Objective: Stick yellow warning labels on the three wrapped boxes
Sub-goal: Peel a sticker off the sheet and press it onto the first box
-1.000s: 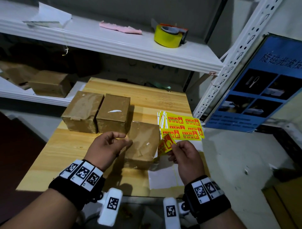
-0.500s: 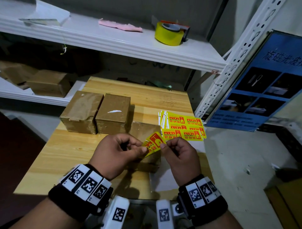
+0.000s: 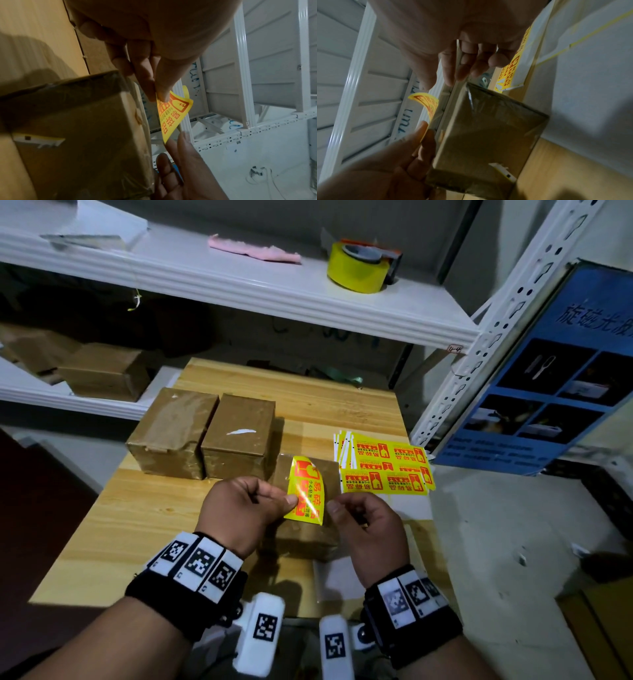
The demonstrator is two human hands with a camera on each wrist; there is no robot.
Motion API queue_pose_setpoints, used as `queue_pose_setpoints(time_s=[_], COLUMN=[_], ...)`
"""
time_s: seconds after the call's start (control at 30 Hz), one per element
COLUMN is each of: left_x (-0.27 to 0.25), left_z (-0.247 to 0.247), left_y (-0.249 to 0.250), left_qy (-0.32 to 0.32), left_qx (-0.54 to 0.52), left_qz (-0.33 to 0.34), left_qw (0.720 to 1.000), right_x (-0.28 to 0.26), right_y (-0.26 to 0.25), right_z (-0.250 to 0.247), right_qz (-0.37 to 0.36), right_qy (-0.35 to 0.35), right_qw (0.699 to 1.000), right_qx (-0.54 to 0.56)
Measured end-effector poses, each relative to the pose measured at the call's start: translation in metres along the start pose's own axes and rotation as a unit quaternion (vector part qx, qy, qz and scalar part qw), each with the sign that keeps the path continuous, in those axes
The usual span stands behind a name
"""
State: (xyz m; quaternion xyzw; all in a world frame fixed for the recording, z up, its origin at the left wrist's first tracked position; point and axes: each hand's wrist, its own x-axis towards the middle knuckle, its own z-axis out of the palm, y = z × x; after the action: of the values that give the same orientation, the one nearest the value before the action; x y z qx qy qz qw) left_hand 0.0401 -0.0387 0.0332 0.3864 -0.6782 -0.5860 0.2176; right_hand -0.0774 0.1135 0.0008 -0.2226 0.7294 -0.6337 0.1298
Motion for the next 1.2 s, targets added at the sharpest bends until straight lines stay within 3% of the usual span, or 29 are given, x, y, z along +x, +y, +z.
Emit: queue_pose_setpoints(time_s=[0.6,1.03,1.2], left_x=[-0.002,-0.009,-0.006], left_z=[0.008,0.015,0.013], left_y=[-0.006,-0.003,-0.006], left_qy=[0.028,0.041,0.050], left_qx=[0.079,0.203,0.216], left_qz=[0.006,0.088,0.088], left_qw=[0.996,0.974,0.971], right_x=[0.000,0.000,0.001], right_y=[0.017,0.017,0.019], right_z=[0.007,0.008,0.008], right_qz=[0.017,0.020,0.020], right_qy=[0.000,-0.001,-0.001], right_qw=[0.997,0.992,0.994], right_qx=[-0.077,-0.123,-0.112])
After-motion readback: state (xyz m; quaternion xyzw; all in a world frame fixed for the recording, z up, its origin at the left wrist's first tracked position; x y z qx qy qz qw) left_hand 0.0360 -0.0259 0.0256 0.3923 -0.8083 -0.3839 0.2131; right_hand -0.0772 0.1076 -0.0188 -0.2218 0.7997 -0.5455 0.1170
